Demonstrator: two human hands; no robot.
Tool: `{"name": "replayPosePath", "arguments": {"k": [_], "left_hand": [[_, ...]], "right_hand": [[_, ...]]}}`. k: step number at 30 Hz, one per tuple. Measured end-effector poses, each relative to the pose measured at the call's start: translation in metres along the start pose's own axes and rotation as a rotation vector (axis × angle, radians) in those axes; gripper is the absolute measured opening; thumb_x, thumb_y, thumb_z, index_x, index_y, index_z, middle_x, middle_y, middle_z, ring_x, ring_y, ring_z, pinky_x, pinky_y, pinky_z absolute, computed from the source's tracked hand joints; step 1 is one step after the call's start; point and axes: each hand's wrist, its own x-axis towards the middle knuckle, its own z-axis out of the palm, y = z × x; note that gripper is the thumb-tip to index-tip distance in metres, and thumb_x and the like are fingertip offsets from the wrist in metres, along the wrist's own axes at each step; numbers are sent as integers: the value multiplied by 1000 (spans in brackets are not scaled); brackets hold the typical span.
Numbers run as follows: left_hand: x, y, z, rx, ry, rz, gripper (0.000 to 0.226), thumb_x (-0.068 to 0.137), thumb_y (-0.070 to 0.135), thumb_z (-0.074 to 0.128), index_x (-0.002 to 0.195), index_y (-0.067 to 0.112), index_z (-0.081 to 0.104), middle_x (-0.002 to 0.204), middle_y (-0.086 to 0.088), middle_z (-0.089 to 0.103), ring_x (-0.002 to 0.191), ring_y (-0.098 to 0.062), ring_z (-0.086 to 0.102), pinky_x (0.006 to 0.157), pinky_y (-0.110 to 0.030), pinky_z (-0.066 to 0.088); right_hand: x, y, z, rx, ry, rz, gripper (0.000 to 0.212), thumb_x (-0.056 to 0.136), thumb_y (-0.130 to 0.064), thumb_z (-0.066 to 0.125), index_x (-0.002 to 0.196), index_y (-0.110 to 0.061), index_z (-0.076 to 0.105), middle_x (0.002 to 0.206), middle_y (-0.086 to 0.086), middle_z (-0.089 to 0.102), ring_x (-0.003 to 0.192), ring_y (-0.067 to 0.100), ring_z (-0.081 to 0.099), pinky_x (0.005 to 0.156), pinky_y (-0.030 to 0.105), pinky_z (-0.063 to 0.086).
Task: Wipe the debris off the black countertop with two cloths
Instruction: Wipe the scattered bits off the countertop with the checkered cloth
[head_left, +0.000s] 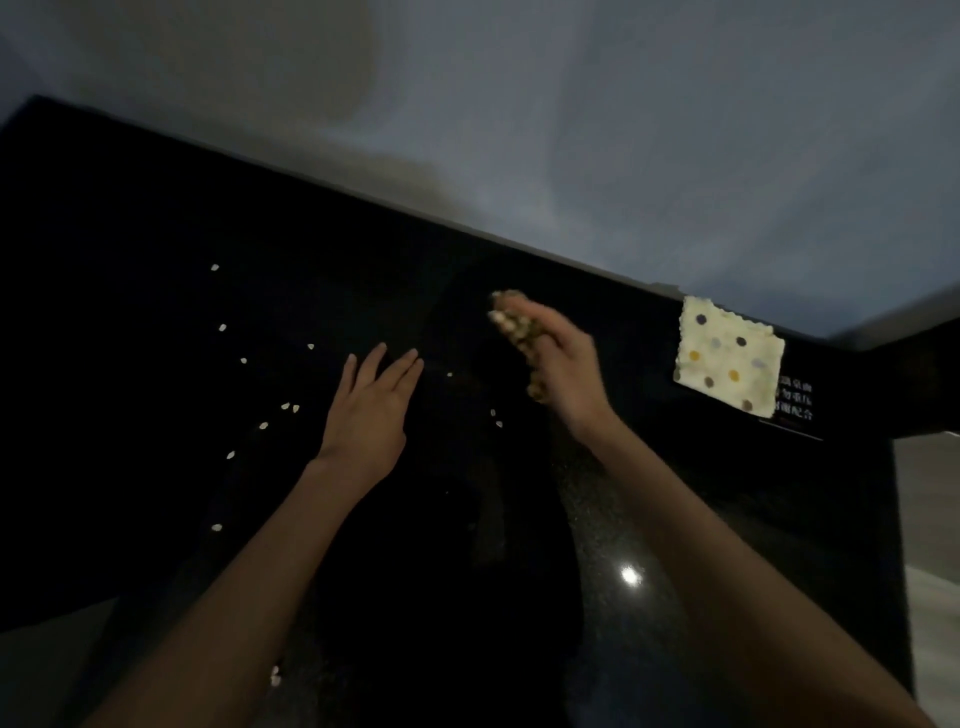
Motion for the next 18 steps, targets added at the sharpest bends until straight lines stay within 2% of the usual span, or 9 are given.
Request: {"name": "replayPosePath", "arguments": {"k": [2,4,5,6,8,10,12,14,18], "left_hand": [[-2,1,-2,-7,30,-14,82,85,9,55,151,19,7,159,3,6,146,-24,0,118,-43,-3],[-5,0,-4,-20,67,-31,82,83,6,55,150,18,9,159,2,10,146,-23,2,118,-43,-2],[-7,-2,-4,-22,83,-40,82,83,6,55,150,18,11,158,1,13,146,-23,4,119,-43,-1],[-10,-5,-5,-19,97,-48,80,83,6,55,150,18,13,157,0,15,146,-24,6,119,-43,0],[-16,-13,-4,-8,126,-68,76,84,8,56,149,18,18,156,-1,21,145,-24,11,119,-43,3],[-22,-21,-4,8,148,-83,70,85,10,54,148,18,23,154,-2,26,144,-24,16,118,-43,4],[-30,-31,-4,20,154,-96,67,86,10,53,147,19,27,154,-3,29,144,-24,18,117,-43,5],[-37,-42,-5,28,162,-124,65,86,11,55,146,20,31,152,-4,31,143,-25,21,117,-44,9],[-56,-68,-4,13,189,-239,57,86,12,56,141,16,41,146,-11,40,137,-30,32,114,-49,23]], "right_hand": [[-26,5,-29,-29,110,-47,50,96,7,34,130,-22,57,141,-5,49,116,-7,54,101,15,43],[-58,33,-46,-153,183,55,55,100,-1,33,134,-43,46,150,-9,36,129,6,47,108,36,43],[-72,50,-47,-249,219,119,59,100,-1,33,137,-47,40,153,-9,30,141,14,34,115,46,32],[-84,65,-42,-362,234,162,62,97,2,33,141,-43,35,156,-7,26,147,18,19,120,51,18],[-93,83,-22,-578,283,159,69,89,10,36,148,-26,31,159,0,20,149,24,6,121,50,-1],[-81,78,4,-624,410,187,73,83,13,40,149,-18,31,159,2,20,149,25,6,120,46,-4],[-59,63,35,-571,423,183,76,80,15,41,148,-17,32,158,3,25,147,23,11,120,44,-2],[-38,49,76,-524,312,112,77,79,16,41,148,-18,33,157,3,26,146,21,13,120,39,-5],[-8,27,151,-413,15,-10,72,87,13,37,151,-20,27,159,3,21,148,19,6,114,29,-15]]}}
